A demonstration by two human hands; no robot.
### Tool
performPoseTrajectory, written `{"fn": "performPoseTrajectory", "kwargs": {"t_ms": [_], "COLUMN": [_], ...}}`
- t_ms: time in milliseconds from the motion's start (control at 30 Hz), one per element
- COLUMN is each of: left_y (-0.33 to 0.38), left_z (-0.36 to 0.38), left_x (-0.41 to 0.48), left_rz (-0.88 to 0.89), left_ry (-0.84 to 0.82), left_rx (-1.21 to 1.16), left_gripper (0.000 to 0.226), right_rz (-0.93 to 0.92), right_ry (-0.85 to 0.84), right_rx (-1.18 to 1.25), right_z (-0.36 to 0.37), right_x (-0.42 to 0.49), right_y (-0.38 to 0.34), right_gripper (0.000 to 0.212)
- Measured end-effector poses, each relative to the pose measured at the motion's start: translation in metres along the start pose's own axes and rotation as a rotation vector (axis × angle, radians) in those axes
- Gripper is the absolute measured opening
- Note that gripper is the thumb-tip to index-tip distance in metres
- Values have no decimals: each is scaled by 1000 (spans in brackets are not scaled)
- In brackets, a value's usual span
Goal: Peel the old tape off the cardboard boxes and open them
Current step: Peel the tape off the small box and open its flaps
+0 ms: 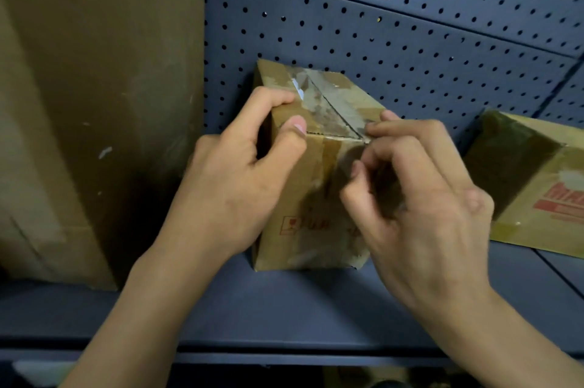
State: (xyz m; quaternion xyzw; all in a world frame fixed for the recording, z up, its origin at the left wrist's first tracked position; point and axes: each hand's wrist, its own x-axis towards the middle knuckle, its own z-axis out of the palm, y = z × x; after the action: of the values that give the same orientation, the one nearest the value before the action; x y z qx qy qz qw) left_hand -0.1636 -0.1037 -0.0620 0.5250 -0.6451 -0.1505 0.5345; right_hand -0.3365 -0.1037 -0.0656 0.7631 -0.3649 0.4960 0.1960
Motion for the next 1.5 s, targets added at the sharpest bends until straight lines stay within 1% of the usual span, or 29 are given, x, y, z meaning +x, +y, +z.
{"fn": "performPoseTrajectory", "kwargs": {"t_ms": [100,233,333,433,533,600,667,700,767,867,967,1000,1067,1133,1200,1333,1500], "left_y": [0,0,0,3,6,7,7,7,5,4,5,4,5,5,6,6,10], "left_z": [0,1,0,0,0,0,0,-1,-1,-2,-2,-2,-2,-2,-2,-4,-6], "left_x": [1,1,0,-1,-2,-2,-2,-2,-3,-3,-3,-3,-3,-3,-3,-4,-8], "left_rz": [-11,-30,-37,-32,-43,-44,-37,-33,-30,-28,-31,-35,-46,-55,-50,-33,-36], "left_ry": [1,-12,-14,-24,-32,-27,-23,-22,-25,-22,-24,-25,-26,-22,-21,-38,-28], "left_rx": [-1,-8,-11,-32,-48,-41,-35,-30,-24,-11,6,12,16,9,7,34,40], "left_gripper": [27,29,31,29,28,28,28,29,36,43,44,43,35,28,27,43,43], "right_rz": [36,102,145,229,319,297,265,233,166,145,132,113,58,47,78,105,148], "right_ry": [-13,-31,-12,-8,-75,-130,-202,-242,-290,-312,-333,-314,-236,-158,-112,-117,-158], "right_rx": [75,164,178,243,282,313,335,312,237,194,129,90,30,87,203,283,271], "right_z": [-6,-14,-17,-19,-24,-30,-35,-37,-38,-39,-35,-32,-26,-19,-16,-19,-31], "right_x": [2,5,10,17,26,31,31,30,27,23,20,20,19,18,19,23,32], "right_y": [3,9,12,15,16,15,14,14,14,13,11,11,12,15,19,21,22], "right_gripper": [11,10,8,8,13,10,23,32,40,50,64,63,50,35,26,19,14]}}
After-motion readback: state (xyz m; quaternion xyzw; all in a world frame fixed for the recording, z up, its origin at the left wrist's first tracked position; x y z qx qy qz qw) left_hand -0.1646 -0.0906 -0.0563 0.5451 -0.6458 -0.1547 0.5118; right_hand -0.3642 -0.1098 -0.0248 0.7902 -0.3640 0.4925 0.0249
